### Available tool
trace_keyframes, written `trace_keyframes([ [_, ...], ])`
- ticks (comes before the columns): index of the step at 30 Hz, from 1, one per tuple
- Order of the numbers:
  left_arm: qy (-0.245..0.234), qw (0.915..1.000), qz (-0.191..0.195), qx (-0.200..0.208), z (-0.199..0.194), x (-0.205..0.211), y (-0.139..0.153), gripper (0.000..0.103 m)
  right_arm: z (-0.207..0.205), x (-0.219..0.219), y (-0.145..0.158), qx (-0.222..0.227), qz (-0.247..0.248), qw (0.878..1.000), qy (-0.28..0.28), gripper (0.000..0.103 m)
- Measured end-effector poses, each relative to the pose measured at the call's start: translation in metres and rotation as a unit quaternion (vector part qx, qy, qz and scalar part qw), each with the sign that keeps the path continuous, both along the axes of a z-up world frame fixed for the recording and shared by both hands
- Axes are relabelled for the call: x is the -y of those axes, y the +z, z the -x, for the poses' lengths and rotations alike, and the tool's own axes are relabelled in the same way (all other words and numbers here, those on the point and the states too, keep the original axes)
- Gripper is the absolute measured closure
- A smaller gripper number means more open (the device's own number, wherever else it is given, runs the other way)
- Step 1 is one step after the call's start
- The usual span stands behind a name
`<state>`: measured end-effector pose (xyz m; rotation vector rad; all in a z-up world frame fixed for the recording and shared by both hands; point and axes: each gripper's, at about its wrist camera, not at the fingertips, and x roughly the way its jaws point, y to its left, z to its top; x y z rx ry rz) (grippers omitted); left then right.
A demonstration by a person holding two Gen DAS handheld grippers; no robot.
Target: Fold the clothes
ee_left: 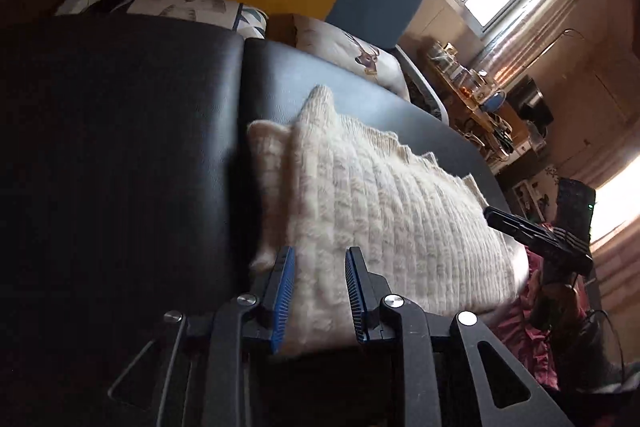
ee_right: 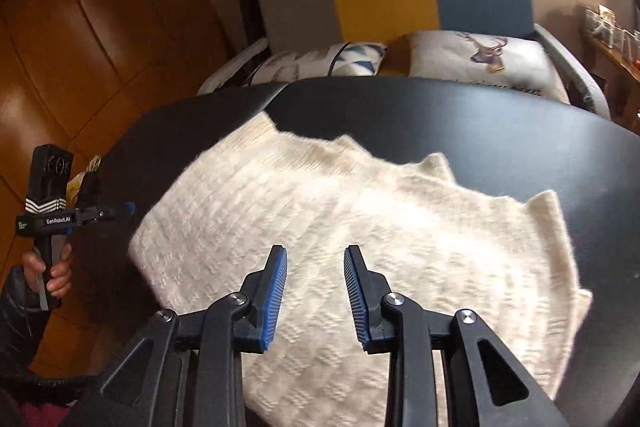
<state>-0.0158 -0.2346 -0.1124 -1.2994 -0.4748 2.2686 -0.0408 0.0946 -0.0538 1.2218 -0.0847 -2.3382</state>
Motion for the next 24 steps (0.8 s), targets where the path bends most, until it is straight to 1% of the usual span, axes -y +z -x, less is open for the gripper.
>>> trace_keyframes([
  [2,-0.013,0.9998,-0.013,0.004,-0.01,0.007,-0.009,0.078,-0.002,0.016,-0.011,0.016,-0.021,1.0,0.008,0.074],
  [4,-0.026,0.9993,-0.024,0.006,-0.014,0.009,-0.018,0.078,0.0,0.021,-0.021,0.03,-0.042,0.999,0.0,0.074],
  [6,-0.043,0.998,-0.042,0.018,-0.014,0.007,-0.027,0.078,0.003,0.022,-0.03,0.042,-0.059,0.997,-0.01,0.074],
  [8,-0.051,0.997,-0.054,0.021,-0.014,0.007,-0.035,0.078,0.006,0.015,-0.036,0.052,-0.063,0.996,-0.021,0.074],
  [11,-0.062,0.9949,-0.075,0.027,-0.009,0.008,-0.042,0.077,0.005,0.003,-0.036,0.061,-0.045,0.996,-0.036,0.074],
  [12,-0.065,0.9938,-0.085,0.031,-0.007,0.009,-0.045,0.075,0.005,0.001,-0.036,0.062,-0.045,0.996,-0.039,0.074],
  [14,-0.074,0.9913,-0.1,0.042,-0.001,0.01,-0.05,0.065,0.005,0.002,-0.037,0.062,-0.05,0.996,-0.04,0.074],
  [16,-0.077,0.9899,-0.107,0.053,0.005,0.013,-0.055,0.062,0.005,0.003,-0.037,0.06,-0.057,0.996,-0.038,0.073],
  [19,-0.074,0.9866,-0.124,0.075,0.009,0.022,-0.062,0.061,0.005,0.003,-0.037,0.06,-0.058,0.996,-0.033,0.073],
  [21,-0.078,0.9872,-0.123,0.066,0.005,0.024,-0.057,0.064,0.006,-0.001,-0.04,0.063,-0.046,0.996,-0.035,0.073],
  [23,-0.101,0.9869,-0.114,0.055,-0.004,0.015,-0.05,0.096,0.007,-0.006,-0.043,0.067,-0.031,0.997,-0.038,0.073],
  [24,-0.097,0.9893,-0.097,0.05,-0.009,0.011,-0.047,0.096,0.008,-0.008,-0.044,0.069,-0.024,0.997,-0.039,0.073],
])
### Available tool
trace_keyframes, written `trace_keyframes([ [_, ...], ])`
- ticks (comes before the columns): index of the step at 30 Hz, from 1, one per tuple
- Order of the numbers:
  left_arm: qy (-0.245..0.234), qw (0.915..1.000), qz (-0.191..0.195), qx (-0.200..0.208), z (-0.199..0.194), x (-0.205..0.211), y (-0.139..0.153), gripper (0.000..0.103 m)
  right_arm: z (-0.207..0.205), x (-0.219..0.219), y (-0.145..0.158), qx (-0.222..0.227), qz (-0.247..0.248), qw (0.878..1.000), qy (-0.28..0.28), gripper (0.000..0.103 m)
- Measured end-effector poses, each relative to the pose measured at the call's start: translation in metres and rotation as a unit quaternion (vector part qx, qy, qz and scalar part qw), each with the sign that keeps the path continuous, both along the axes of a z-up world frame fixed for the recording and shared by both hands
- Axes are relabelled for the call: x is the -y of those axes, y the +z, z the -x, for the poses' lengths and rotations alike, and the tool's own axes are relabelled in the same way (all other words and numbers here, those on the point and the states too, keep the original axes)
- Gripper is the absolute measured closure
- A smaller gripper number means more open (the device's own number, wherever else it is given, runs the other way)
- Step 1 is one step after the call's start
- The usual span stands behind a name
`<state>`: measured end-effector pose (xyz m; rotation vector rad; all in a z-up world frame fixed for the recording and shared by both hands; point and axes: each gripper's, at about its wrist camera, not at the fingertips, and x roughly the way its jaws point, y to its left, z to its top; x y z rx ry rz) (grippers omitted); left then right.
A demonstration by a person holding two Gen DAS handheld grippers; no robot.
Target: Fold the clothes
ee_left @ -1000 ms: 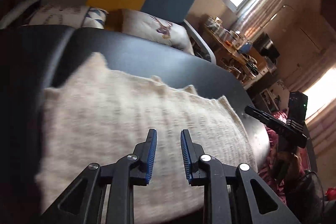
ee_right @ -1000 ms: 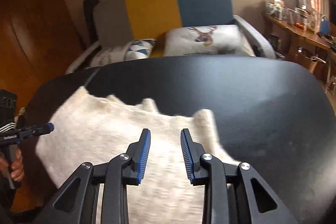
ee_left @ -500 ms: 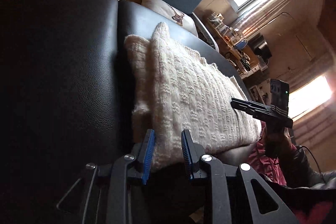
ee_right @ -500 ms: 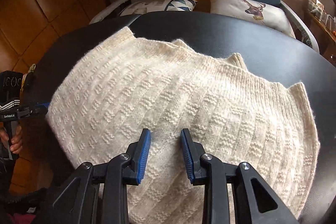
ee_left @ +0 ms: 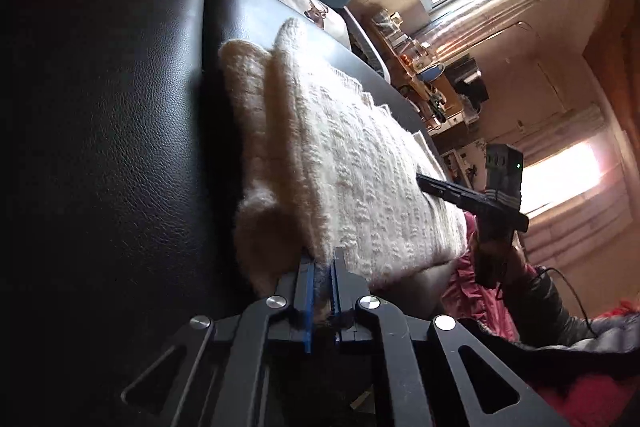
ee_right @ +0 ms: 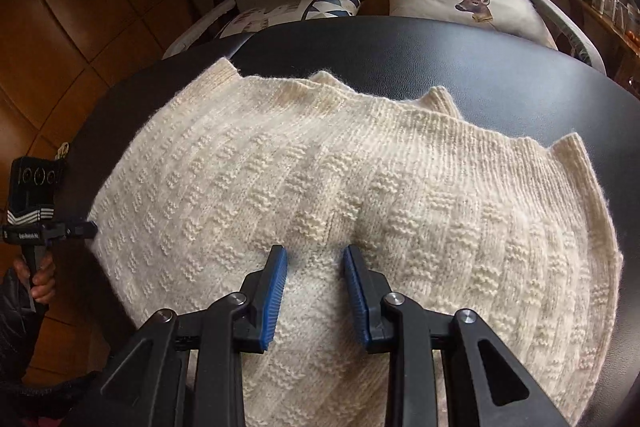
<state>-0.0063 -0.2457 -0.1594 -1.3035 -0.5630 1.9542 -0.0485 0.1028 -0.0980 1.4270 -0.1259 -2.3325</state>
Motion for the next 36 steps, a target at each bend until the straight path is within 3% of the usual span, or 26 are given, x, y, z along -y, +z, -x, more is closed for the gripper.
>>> trace_keyframes([
  [2,0.005,0.9999,0.009,-0.005,-0.017,-0.001,0.005,0.097,0.001,-0.004,-0.002,0.003,0.002,1.0,0.0,0.076],
  [4,0.018,0.9984,0.053,0.007,-0.031,0.003,-0.007,0.097,0.0,-0.01,-0.005,0.002,0.007,1.0,-0.001,0.076],
  [6,0.043,0.9981,0.013,0.041,-0.039,0.019,-0.021,0.097,0.002,-0.018,-0.01,0.006,0.034,0.999,-0.012,0.077],
  [9,0.059,0.9974,0.018,0.036,-0.046,0.021,-0.01,0.096,0.004,-0.018,-0.011,0.003,0.038,0.999,-0.012,0.078],
  [12,0.059,0.9976,0.019,0.03,-0.046,0.017,0.005,0.087,0.004,-0.02,-0.01,-0.005,0.043,0.999,-0.014,0.078],
  [13,0.064,0.9975,0.021,0.023,-0.044,0.018,0.012,0.078,0.003,-0.021,-0.011,-0.008,0.049,0.999,-0.016,0.078],
  [16,0.097,0.9952,0.014,0.001,-0.031,0.028,0.028,0.034,0.0,-0.024,-0.012,-0.017,0.065,0.998,-0.019,0.077],
  [17,0.108,0.994,0.016,-0.005,-0.023,0.029,0.032,0.026,-0.001,-0.024,-0.012,-0.019,0.07,0.997,-0.019,0.077],
  [20,0.111,0.993,0.038,-0.018,0.003,0.022,0.042,0.023,-0.003,-0.024,-0.011,-0.02,0.078,0.997,-0.015,0.077],
  [24,0.088,0.9941,0.063,0.001,0.037,0.012,0.036,0.023,-0.003,-0.028,-0.01,-0.023,0.087,0.996,-0.009,0.077],
  [32,0.066,0.9937,0.037,0.083,0.066,-0.01,0.008,0.023,-0.004,-0.034,-0.013,-0.032,0.108,0.994,-0.006,0.077],
  [36,0.073,0.9931,0.02,0.09,0.067,-0.017,0.009,0.025,-0.004,-0.034,-0.013,-0.036,0.109,0.993,-0.003,0.077],
])
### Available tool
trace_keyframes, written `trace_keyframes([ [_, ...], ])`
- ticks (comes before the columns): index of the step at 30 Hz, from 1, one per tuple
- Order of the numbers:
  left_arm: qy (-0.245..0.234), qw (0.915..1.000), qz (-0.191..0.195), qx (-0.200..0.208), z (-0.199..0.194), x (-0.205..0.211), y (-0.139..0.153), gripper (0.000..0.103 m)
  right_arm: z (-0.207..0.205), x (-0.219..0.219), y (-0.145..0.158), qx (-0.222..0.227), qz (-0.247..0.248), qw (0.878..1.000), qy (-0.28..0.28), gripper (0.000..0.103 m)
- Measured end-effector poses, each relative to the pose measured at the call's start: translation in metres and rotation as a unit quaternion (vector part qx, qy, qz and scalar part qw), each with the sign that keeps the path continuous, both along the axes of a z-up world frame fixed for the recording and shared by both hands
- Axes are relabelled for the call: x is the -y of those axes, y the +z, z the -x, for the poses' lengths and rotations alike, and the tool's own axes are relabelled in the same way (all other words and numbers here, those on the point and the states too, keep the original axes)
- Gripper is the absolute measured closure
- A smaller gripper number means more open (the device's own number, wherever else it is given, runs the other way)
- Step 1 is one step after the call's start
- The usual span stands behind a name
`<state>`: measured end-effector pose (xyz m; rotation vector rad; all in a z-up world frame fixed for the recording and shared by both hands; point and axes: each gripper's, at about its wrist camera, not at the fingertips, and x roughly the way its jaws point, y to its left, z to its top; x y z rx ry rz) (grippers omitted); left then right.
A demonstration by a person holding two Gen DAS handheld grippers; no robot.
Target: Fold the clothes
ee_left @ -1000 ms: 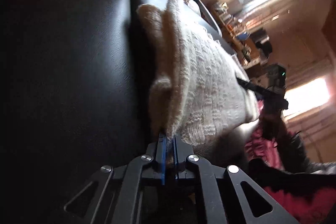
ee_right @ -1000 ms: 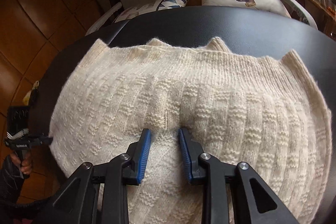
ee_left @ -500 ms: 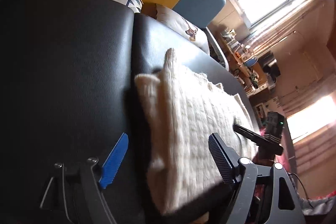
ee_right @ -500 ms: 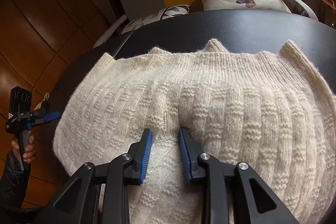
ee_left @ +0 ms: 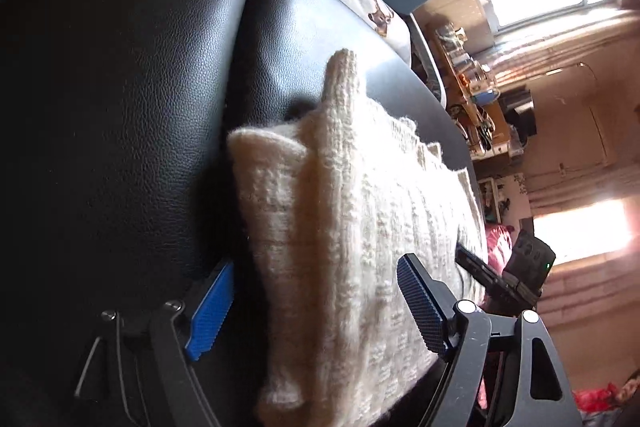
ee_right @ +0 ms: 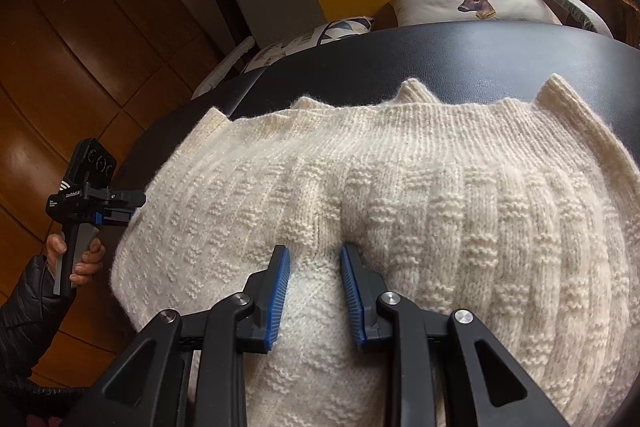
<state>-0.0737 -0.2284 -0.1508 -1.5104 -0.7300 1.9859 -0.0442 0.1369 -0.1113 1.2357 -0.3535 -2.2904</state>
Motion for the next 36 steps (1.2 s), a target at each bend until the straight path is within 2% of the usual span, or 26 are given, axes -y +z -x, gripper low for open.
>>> trace_keyframes([
  [1,0.0,1.0,0.001,-0.006,-0.001,-0.004,0.002,0.037,0.0,0.0,0.0,-0.001,0.001,1.0,0.001,0.077],
  [2,-0.004,0.9998,0.016,-0.01,-0.001,-0.01,0.004,0.064,0.0,-0.001,0.0,-0.001,0.002,1.0,0.001,0.077],
  [3,-0.01,0.9991,0.039,-0.013,-0.002,-0.017,0.005,0.073,0.0,-0.001,0.0,-0.002,0.003,1.0,0.002,0.077],
  [5,-0.013,0.9974,0.064,-0.032,-0.006,-0.027,0.01,0.08,0.0,-0.002,0.0,-0.002,0.004,1.0,0.004,0.077],
  [8,0.009,0.9969,0.072,-0.033,-0.01,-0.028,0.012,0.084,0.0,-0.002,0.006,0.004,-0.005,1.0,0.018,0.077],
  [12,0.043,0.998,0.044,-0.014,-0.005,-0.02,0.002,0.084,-0.007,-0.022,0.041,-0.031,-0.074,0.995,0.054,0.076],
  [16,0.055,0.9971,0.049,-0.015,0.0,-0.018,-0.002,0.084,-0.006,-0.067,0.062,-0.034,-0.124,0.989,0.069,0.076],
  [23,0.055,0.9949,0.084,-0.009,0.022,-0.025,0.007,0.084,0.005,-0.086,0.04,0.016,-0.202,0.971,0.13,0.076],
  [26,0.055,0.9935,0.099,-0.009,0.028,-0.029,0.009,0.084,0.006,-0.085,0.014,0.047,-0.252,0.955,0.147,0.076],
  [28,0.057,0.9925,0.108,-0.011,0.03,-0.031,0.009,0.084,0.007,-0.092,0.008,0.052,-0.225,0.963,0.136,0.076],
  [31,0.066,0.9924,0.103,-0.008,0.031,-0.03,0.008,0.084,0.001,-0.097,0.006,0.047,-0.217,0.966,0.131,0.076],
  [33,0.074,0.9938,0.082,-0.01,0.03,-0.029,0.011,0.085,-0.003,-0.098,0.005,0.047,-0.214,0.968,0.123,0.076],
  [36,0.083,0.996,0.026,-0.023,0.026,-0.027,0.025,0.086,-0.009,-0.1,0.005,0.045,-0.211,0.97,0.113,0.076],
])
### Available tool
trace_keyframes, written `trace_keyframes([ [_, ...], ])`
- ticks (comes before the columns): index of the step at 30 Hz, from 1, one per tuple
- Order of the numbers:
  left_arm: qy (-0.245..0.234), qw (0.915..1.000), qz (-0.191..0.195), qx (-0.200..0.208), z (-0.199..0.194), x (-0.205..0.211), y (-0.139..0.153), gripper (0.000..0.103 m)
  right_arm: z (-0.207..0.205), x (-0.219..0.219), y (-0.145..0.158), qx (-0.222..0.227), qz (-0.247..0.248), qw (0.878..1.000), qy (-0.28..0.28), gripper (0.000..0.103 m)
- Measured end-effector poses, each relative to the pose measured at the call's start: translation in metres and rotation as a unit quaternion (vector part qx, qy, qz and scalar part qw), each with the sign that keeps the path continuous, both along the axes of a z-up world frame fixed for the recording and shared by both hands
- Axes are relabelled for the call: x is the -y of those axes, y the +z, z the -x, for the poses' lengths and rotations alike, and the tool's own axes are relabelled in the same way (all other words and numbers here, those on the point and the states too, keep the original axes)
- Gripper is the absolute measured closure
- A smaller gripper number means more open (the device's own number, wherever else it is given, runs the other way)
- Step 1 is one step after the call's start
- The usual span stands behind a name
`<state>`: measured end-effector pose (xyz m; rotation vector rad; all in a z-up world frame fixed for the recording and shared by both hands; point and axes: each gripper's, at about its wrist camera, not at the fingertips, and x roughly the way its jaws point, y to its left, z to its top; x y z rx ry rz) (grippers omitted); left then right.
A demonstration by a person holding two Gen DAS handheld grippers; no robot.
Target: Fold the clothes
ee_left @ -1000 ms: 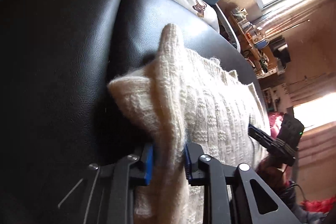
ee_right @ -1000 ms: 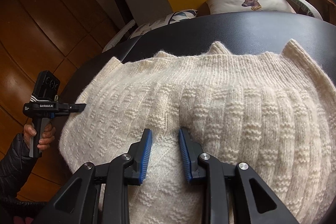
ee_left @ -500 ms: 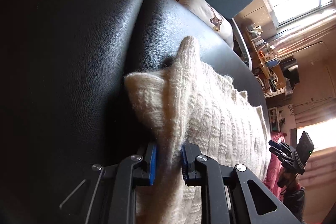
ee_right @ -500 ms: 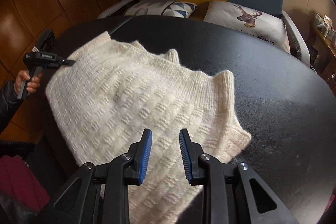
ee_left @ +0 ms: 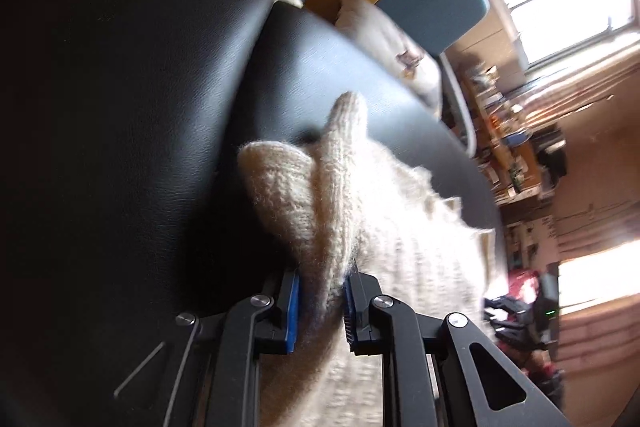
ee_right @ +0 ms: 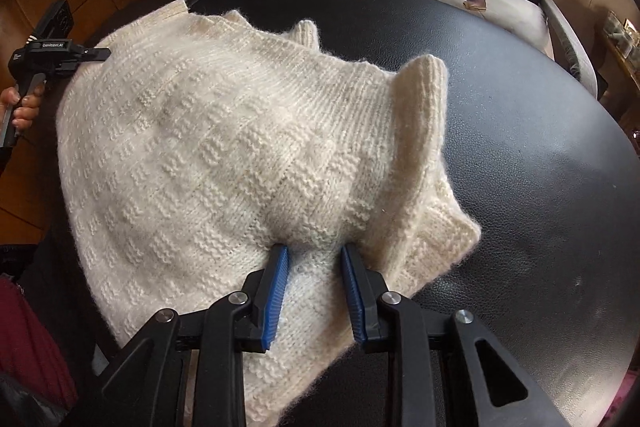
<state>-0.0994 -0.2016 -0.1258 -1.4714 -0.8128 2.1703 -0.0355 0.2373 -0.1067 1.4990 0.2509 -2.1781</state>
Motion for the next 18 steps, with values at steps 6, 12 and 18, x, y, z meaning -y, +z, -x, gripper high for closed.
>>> trace_keyframes([
  [6,0.005,0.9949,-0.095,-0.033,-0.009,-0.004,0.032,0.086,-0.009,-0.004,0.0,0.0,0.004,1.0,-0.016,0.076],
  [12,0.013,0.9843,-0.17,-0.048,-0.007,-0.028,0.056,0.086,-0.018,-0.007,0.001,0.0,0.015,0.999,-0.035,0.076],
  [18,0.011,0.975,-0.213,-0.061,-0.005,-0.059,0.084,0.086,-0.027,-0.008,0.003,-0.001,0.021,0.999,-0.042,0.075],
])
